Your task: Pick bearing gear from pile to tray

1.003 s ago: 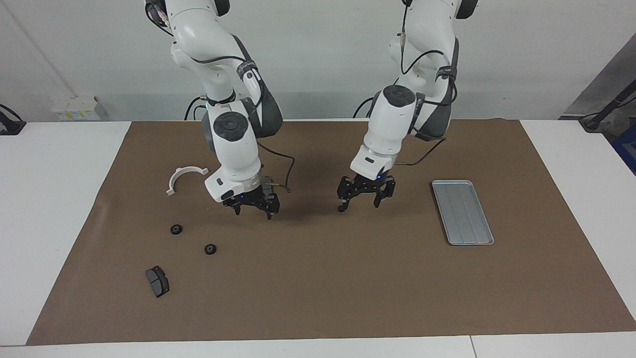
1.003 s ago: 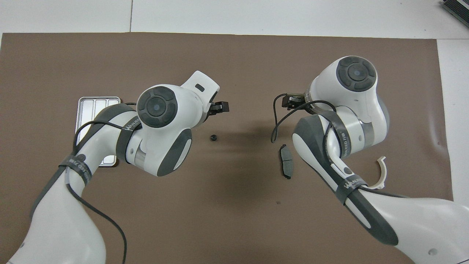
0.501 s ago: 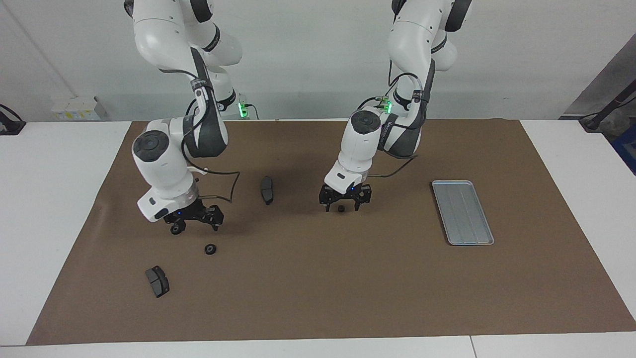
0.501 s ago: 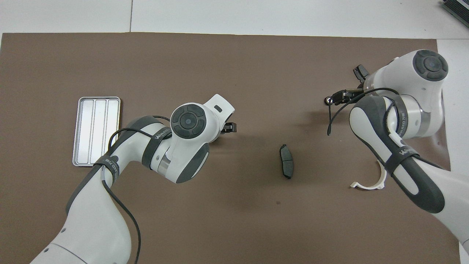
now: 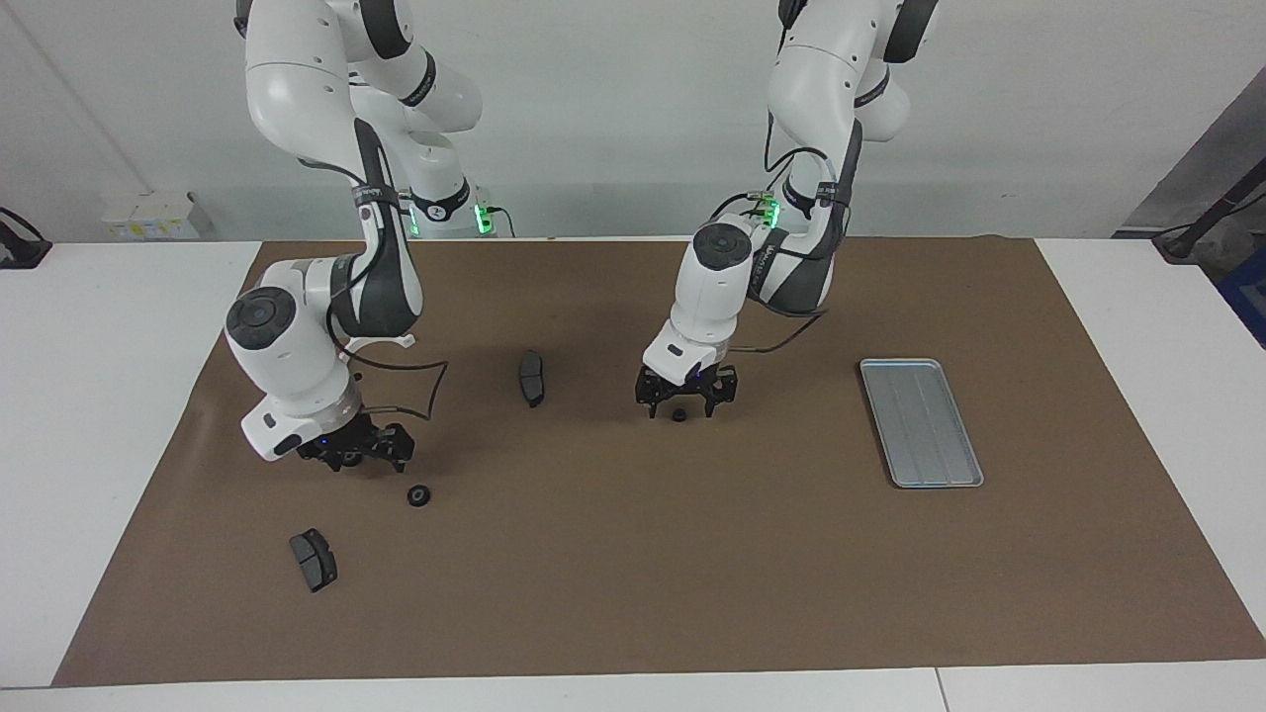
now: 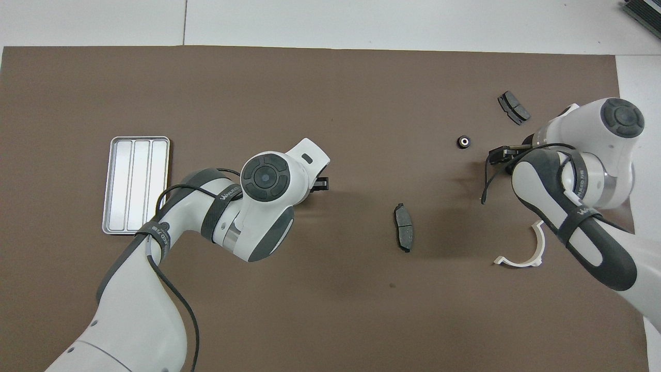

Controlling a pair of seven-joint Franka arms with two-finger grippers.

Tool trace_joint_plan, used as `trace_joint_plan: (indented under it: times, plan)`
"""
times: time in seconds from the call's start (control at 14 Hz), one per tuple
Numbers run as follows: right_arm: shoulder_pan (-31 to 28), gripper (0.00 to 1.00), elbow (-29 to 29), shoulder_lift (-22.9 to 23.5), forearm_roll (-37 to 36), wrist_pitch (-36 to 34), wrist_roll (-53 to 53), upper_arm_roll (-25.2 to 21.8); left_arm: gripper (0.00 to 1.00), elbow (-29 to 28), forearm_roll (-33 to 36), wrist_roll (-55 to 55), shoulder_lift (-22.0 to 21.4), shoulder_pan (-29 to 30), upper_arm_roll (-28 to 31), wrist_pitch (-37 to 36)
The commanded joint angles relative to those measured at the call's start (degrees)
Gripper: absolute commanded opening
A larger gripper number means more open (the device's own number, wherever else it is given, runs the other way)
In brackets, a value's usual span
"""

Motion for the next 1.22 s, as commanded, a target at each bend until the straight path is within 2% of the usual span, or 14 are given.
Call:
trace_joint_plan:
  times: [0.0, 0.29, 0.43, 0.57, 0.72, 0.86, 1.0, 1.15]
  plan:
    - [-0.8, 1.00, -1.4, -0.9, 1.1, 0.5, -1.9, 0.8, 0.67, -1.1, 1.2, 1.0, -0.1, -0.8, 0.9, 1.5]
    - [-0.7, 1.00, -1.6, -2.7, 1.1, -3.5, -3.2, 0.8, 0.57, -1.2, 1.3, 1.7, 0.1, -0.8, 0.9, 1.6]
    - [-1.6, 0.91, -1.9, -2.8, 1.1, -3.2, -5.8, 0.8, 0.52, -1.4, 1.3, 2.0, 0.1, -0.8, 0.9, 1.6]
    - [-1.5, 0.75, -2.0, -2.8, 1.1, -2.9, -5.6, 0.8, 0.51, -2.3, 1.3, 2.7, 0.1, -0.7, 0.9, 2.5]
    - [-1.6, 0.64, -2.7, -2.8, 1.1, -2.2, -5.7, 0.8, 0.47, -2.8, 1.3, 2.8, 0.1, -0.8, 0.9, 3.2]
    - [-1.6, 0.32, -2.5, -2.8, 1.1, -2.2, -5.5, 0.8, 0.42, -2.9, 1.3, 2.8, 0.1, -0.8, 0.9, 3.1]
    - [-1.5, 0.04, -2.0, -2.8, 1.1, -2.5, -5.1, 0.8, 0.33, -2.9, 1.3, 2.9, 0.1, -0.8, 0.9, 3.0]
    - [-0.7, 0.00, -1.4, -3.6, 1.1, -3.2, -3.5, 1.0, 0.26, -2.9, 1.3, 2.9, 0.1, -0.8, 0.9, 2.9]
